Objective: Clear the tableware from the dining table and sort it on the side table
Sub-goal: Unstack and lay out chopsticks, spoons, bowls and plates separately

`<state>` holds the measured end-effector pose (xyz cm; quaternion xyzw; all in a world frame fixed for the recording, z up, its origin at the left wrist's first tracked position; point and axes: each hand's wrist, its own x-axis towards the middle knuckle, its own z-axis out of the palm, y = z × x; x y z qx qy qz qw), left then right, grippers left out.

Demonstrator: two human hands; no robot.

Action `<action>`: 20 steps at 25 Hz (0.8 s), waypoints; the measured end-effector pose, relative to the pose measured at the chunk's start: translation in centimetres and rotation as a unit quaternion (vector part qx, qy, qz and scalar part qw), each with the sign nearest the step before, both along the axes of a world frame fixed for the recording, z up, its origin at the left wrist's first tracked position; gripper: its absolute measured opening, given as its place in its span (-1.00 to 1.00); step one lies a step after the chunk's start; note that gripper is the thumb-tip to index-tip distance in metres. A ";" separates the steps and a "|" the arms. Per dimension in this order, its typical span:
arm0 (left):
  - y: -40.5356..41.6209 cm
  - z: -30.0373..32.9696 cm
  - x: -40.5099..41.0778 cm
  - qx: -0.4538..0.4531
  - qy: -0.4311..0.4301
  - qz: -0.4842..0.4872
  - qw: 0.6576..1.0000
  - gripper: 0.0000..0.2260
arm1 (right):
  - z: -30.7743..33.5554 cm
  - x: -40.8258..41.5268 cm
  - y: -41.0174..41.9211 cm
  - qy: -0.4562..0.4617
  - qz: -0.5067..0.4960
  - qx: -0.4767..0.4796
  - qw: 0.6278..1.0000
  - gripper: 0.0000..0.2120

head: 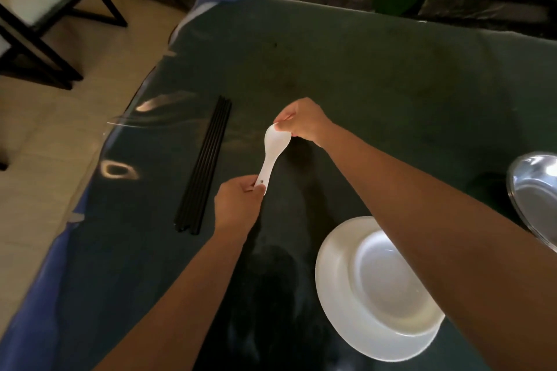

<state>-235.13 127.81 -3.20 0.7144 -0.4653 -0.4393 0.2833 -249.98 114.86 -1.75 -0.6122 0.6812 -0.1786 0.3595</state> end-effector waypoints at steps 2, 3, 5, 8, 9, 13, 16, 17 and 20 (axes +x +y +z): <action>-0.3 -0.3 -0.1 -0.020 -0.035 -0.024 0.999 -0.86 | -0.6 0.1 -0.4 -0.014 -0.015 -0.002 1.000 -0.86; -0.3 -0.5 -0.1 -0.031 -0.052 -0.032 0.998 -0.87 | -0.8 0.1 -0.4 -0.026 -0.021 -0.003 0.999 -0.86; -0.2 -0.7 -0.2 -0.048 -0.083 -0.054 0.994 -0.89 | -1.0 0.3 -0.4 -0.045 -0.020 0.002 0.999 -0.85; 0.3 -0.4 -0.3 -0.066 -0.111 -0.069 0.989 -0.81 | -0.3 0.1 0.5 -0.060 -0.011 0.037 0.997 -0.75; 0.6 -0.1 -0.2 -0.073 -0.118 -0.061 0.988 -0.71 | 0.4 -0.6 1.2 -0.057 -0.011 0.042 0.997 -0.70; 4.6 0.7 -0.7 -0.058 -0.059 -0.106 0.991 -0.69 | 4.0 -6.9 9.1 0.019 -0.004 0.011 1.000 -0.71; 8.5 0.8 -1.4 -0.012 -0.043 -0.224 0.974 -0.61 | 5.5 -11.2 18.5 0.086 -0.028 0.021 0.996 -0.71; 9.6 1.0 -1.7 -0.057 -0.085 -0.281 0.954 -0.57 | 5.8 -11.9 21.3 0.105 -0.031 0.020 0.994 -0.67; 11.7 1.1 -2.2 -0.245 -0.188 -0.433 0.847 -0.53 | 6.0 -12.5 27.0 0.101 -0.033 0.014 0.994 -0.55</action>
